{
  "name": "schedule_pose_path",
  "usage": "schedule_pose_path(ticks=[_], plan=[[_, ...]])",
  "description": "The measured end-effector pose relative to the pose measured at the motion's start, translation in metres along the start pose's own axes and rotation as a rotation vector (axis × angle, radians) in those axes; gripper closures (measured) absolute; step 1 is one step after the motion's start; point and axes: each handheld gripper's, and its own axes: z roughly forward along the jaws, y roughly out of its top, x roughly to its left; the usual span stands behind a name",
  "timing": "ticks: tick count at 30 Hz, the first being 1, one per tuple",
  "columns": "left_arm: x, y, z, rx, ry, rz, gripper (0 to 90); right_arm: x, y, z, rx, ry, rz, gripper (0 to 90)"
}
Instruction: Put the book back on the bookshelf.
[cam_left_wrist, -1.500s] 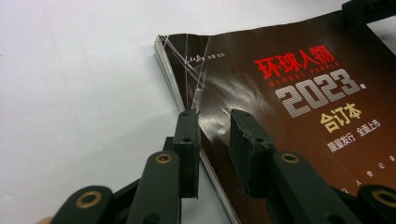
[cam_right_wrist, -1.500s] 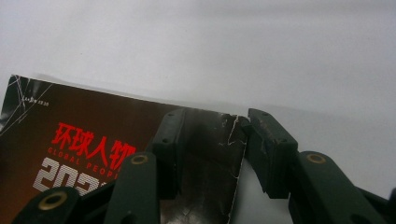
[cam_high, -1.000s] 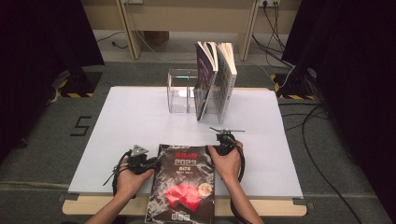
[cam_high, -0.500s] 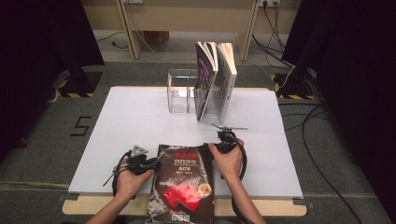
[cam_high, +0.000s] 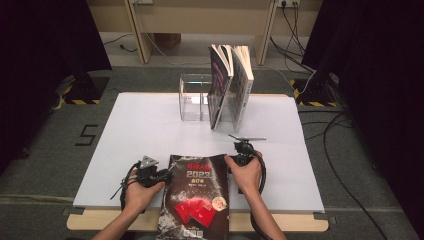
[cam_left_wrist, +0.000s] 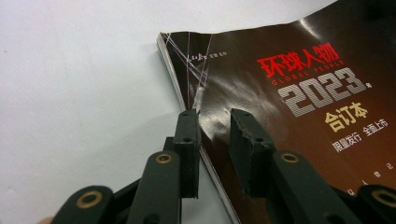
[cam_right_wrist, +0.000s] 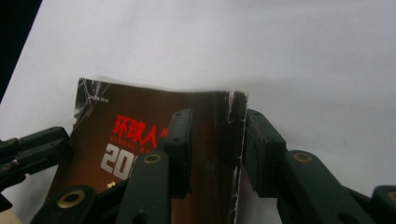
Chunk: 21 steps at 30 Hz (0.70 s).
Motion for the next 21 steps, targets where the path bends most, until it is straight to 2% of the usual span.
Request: schedule_pose_path(ticks=[3, 7, 14, 21], plan=[[0.0, 0.0, 0.0, -0.002, 0.002, 0.004, 72.1, -0.002, -0.003, 0.002, 0.024, 0.004, 0.012, 67.2], [-0.001, 0.0, 0.0, -0.003, 0.003, 0.006, 72.1, 0.001, -0.003, 0.001, 0.029, 0.005, -0.01, 70.5], [-0.001, -0.001, 0.0, -0.005, 0.003, 0.006, 71.9, 0.009, 0.002, -0.008, 0.051, 0.029, -0.062, 84.0], [0.002, 0.0, -0.002, 0.001, -0.016, -0.002, 71.4, 0.015, 0.003, -0.014, 0.044, 0.041, -0.074, 87.2]])
